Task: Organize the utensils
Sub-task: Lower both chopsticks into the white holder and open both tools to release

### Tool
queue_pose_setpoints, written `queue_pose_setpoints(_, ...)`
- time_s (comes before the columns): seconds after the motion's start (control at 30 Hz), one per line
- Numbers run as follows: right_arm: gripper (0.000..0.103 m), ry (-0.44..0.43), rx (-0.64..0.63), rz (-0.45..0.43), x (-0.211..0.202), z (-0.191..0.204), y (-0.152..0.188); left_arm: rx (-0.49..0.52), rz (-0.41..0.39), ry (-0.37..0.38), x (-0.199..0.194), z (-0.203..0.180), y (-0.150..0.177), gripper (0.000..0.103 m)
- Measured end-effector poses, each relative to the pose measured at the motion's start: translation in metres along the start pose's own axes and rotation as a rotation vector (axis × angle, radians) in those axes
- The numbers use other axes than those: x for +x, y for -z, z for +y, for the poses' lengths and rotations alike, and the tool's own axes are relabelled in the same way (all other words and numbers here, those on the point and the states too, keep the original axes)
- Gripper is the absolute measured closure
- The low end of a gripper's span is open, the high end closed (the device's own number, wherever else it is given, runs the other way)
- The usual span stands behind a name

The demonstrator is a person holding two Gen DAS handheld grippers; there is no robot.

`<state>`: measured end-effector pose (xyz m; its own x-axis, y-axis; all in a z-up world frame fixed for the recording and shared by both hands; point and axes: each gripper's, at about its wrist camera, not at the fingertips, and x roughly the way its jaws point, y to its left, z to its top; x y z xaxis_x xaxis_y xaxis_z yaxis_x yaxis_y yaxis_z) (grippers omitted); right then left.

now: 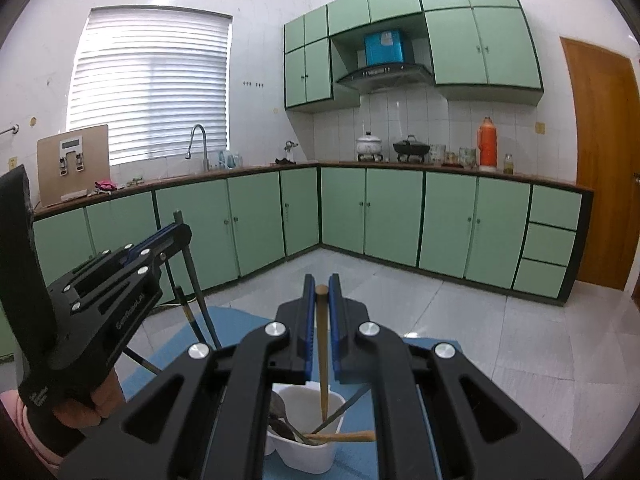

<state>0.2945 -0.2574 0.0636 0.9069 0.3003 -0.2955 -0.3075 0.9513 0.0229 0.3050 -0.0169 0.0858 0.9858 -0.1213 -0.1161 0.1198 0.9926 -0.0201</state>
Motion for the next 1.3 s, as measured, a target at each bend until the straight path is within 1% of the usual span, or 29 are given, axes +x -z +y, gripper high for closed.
queue_pose_setpoints(0.3, 0.097, -0.002, 0.018, 0.037, 0.018, 0.001, 0.015, 0.005, 0.082, -0.007, 0.015, 0.003, 0.022, 0.097)
queue_pose_setpoints(0.53, 0.097, -0.001, 0.021, 0.058, 0.024, 0.004, 0.022, -0.001, 0.148, -0.006, 0.026, 0.008, 0.037, 0.096)
queue_pose_setpoints(0.8, 0.097, 0.017, 0.037, 0.056, 0.024, 0.003, 0.025, 0.002, 0.168, -0.008, 0.025, 0.011, 0.043, 0.096)
queue_pose_setpoints(0.87, 0.097, 0.02, 0.041, 0.061, 0.025, 0.0, 0.023, -0.004, 0.17, -0.008, 0.024, 0.013, 0.042, 0.095)
queue_pose_setpoints(0.93, 0.096, 0.028, 0.043, 0.059, 0.024, -0.001, 0.023, -0.008, 0.167, -0.008, 0.023, 0.014, 0.04, 0.09)
queue_pose_setpoints(1.0, 0.096, 0.037, 0.044, 0.053, 0.022, -0.001, 0.022, -0.016, 0.164, -0.003, 0.022, 0.016, 0.038, 0.077)
queue_pose_setpoints(1.07, 0.094, 0.043, 0.048, 0.049, 0.021, -0.003, 0.022, -0.017, 0.158, 0.003, 0.02, 0.017, 0.036, 0.073)
queue_pose_setpoints(1.1, 0.092, 0.047, 0.052, 0.047, 0.02, -0.004, 0.022, -0.017, 0.155, 0.004, 0.02, 0.017, 0.034, 0.069)
queue_pose_setpoints(1.13, 0.09, 0.053, 0.058, 0.043, 0.019, -0.005, 0.021, -0.019, 0.153, 0.012, 0.02, 0.017, 0.034, 0.067)
queue_pose_setpoints(1.2, 0.078, 0.062, 0.069, 0.034, 0.016, -0.008, 0.022, -0.021, 0.15, 0.029, 0.02, 0.017, 0.033, 0.059)
queue_pose_setpoints(1.23, 0.075, 0.069, 0.074, 0.025, 0.013, -0.01, 0.022, -0.019, 0.147, 0.035, 0.019, 0.017, 0.033, 0.056)
queue_pose_setpoints(1.3, 0.07, 0.073, 0.08, 0.013, 0.01, -0.013, 0.021, -0.018, 0.131, 0.054, 0.017, 0.016, 0.032, 0.047)
